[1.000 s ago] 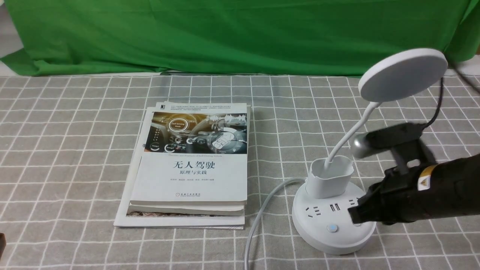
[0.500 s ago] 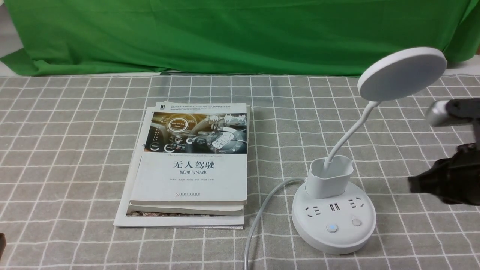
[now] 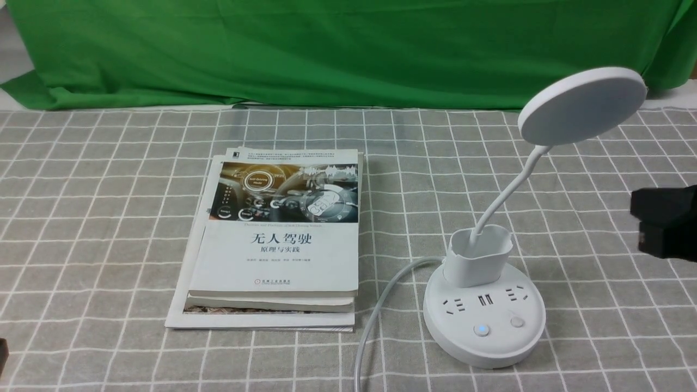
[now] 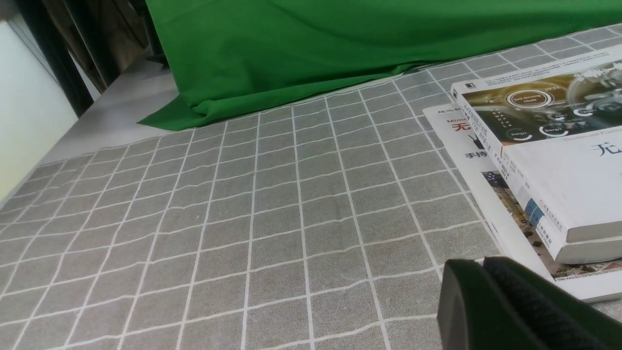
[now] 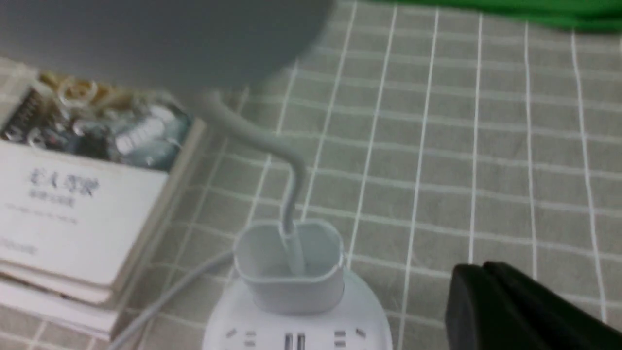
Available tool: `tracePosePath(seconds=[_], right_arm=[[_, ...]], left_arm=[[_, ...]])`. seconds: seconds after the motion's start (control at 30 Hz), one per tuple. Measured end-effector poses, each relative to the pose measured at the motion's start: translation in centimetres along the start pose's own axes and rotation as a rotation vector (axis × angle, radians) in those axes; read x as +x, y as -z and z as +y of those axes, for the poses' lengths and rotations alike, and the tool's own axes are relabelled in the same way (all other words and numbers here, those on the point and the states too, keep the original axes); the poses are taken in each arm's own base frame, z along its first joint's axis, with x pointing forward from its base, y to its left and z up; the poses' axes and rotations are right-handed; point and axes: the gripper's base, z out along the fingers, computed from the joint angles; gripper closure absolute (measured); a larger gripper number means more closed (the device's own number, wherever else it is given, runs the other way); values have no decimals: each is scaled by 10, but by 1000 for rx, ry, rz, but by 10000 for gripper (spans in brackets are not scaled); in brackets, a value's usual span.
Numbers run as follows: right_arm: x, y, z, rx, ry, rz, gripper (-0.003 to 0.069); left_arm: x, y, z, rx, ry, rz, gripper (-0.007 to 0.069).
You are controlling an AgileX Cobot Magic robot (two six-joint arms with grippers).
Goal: Turn off the desk lamp on the grey coffee tablecloth by hand.
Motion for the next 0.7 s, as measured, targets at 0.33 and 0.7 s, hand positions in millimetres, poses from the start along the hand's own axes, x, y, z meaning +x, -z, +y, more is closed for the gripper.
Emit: tracePosePath(seconds=[0.33, 0.7], right_arm=[[39, 67, 0, -5, 3, -269, 623], [64, 105, 2, -29, 2, -323, 622]], left_arm=[[0, 0, 0, 0, -1, 0, 606], [0, 0, 0, 0, -2, 0, 606]])
